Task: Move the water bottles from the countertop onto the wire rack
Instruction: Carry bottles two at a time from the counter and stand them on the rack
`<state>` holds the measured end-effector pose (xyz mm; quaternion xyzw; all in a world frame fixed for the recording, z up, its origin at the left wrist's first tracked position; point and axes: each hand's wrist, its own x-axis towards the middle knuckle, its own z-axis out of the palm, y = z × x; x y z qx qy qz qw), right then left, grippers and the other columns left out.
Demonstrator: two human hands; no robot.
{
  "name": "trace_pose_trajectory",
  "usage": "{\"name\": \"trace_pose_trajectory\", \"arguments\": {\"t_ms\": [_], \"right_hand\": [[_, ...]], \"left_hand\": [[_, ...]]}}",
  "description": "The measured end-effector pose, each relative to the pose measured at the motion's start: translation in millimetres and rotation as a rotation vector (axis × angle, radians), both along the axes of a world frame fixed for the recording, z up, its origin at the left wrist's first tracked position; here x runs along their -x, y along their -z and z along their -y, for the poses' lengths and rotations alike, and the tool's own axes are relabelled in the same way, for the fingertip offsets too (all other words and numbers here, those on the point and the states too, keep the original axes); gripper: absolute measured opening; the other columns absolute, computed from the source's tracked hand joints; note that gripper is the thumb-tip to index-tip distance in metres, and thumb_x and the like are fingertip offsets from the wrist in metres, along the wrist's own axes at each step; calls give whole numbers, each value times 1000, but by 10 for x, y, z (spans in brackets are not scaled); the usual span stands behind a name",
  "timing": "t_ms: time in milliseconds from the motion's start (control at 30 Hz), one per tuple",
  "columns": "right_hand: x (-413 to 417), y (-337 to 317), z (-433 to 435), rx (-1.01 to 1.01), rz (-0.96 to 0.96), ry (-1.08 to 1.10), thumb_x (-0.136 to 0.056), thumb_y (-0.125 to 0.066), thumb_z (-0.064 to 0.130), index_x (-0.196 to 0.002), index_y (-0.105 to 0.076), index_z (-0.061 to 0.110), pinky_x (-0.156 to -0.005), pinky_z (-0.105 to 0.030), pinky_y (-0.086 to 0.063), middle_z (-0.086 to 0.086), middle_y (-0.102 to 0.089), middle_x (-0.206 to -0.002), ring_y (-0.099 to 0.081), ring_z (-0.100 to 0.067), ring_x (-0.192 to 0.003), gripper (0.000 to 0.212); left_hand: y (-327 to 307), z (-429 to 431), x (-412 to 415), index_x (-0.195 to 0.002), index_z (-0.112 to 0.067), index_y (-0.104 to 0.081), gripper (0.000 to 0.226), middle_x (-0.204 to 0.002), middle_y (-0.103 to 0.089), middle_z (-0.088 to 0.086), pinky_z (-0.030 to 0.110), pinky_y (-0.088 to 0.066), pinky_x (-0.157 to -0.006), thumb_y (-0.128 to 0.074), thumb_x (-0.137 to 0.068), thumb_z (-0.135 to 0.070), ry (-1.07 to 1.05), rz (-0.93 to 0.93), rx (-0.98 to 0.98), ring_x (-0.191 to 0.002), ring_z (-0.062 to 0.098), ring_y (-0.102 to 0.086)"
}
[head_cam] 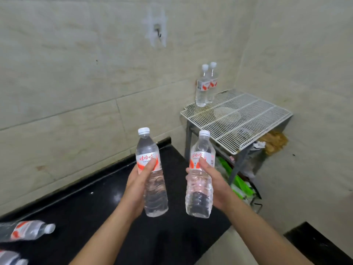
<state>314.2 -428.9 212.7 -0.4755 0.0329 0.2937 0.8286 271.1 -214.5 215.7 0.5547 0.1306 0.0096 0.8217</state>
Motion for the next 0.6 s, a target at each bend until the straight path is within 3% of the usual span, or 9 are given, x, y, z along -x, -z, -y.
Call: {"name": "trace_pose_trajectory", "arguments": {"t_ms": [67, 133, 233, 300, 367, 500, 600], "right_hand": [[-57, -74, 347, -39, 34, 59, -47, -100, 41, -99, -58, 8, -66, -35, -49, -12, -53, -78, -56, -25, -68, 74], [-147, -108, 765, -46, 98, 133, -55, -98, 32, -110, -56, 9, -66, -38, -54, -14, -55, -82, -60, -27, -68, 72], [-253, -234, 1454, 85, 244, 212, -66, -87, 20, -107, -63, 7, -69, -40, -56, -15, -64, -86, -65, -30, -73, 49], [-336, -351, 1925, 249, 369, 267, -65, -79, 20, -102, -67, 6, -65, -36, -56, -14, -69, -85, -68, -28, -76, 41], [-478, -442, 2332, 383, 541, 304, -58, -78, 26, -105, -67, 7, -68, -32, -56, -10, -72, -87, -69, -22, -79, 52], [-766, -522, 2915, 475, 677, 367, -52, -82, 24, -105, -62, 19, -68, -16, -52, 7, -73, -87, -69, -2, -76, 57], [-997, -598, 3210, 503, 660, 401, -49, -84, 37, -105, -55, 26, -72, -23, -53, 9, -70, -91, -68, 1, -77, 64]], "left_hand": [[-96, 308, -50, -98, -19, -67, 46, -75, -67, 4, 33, -51, -63, -84, -66, -49, -18, 41, -15, -62, 18, -64], [-176, 659, -104, -98, -20, -68, 54, -77, -68, 4, 34, -52, -63, -87, -58, -50, -28, 83, -42, -63, 18, -64], [-248, 1290, -228, -99, -18, -67, 54, -77, -68, 4, 33, -54, -59, -86, -60, -50, -72, 117, -89, -62, 18, -64], [-327, 1735, -341, -101, -16, -66, 46, -76, -68, 3, 33, -53, -60, -86, -72, -44, -85, 144, -71, -61, 18, -64], [-422, 2139, -461, -103, -14, -66, 47, -76, -70, 2, 31, -53, -57, -84, -70, -42, -91, 171, -68, -60, 17, -65], [-581, 2674, -722, -116, -10, -63, 85, -92, -73, 5, 31, -58, -65, -95, -48, -53, -101, 227, -103, -75, 19, -71], [-675, 2909, -951, -116, -15, -64, 63, -103, -73, 8, 34, -59, -75, -91, -62, -34, -90, 280, -117, -88, 21, -71]]}}
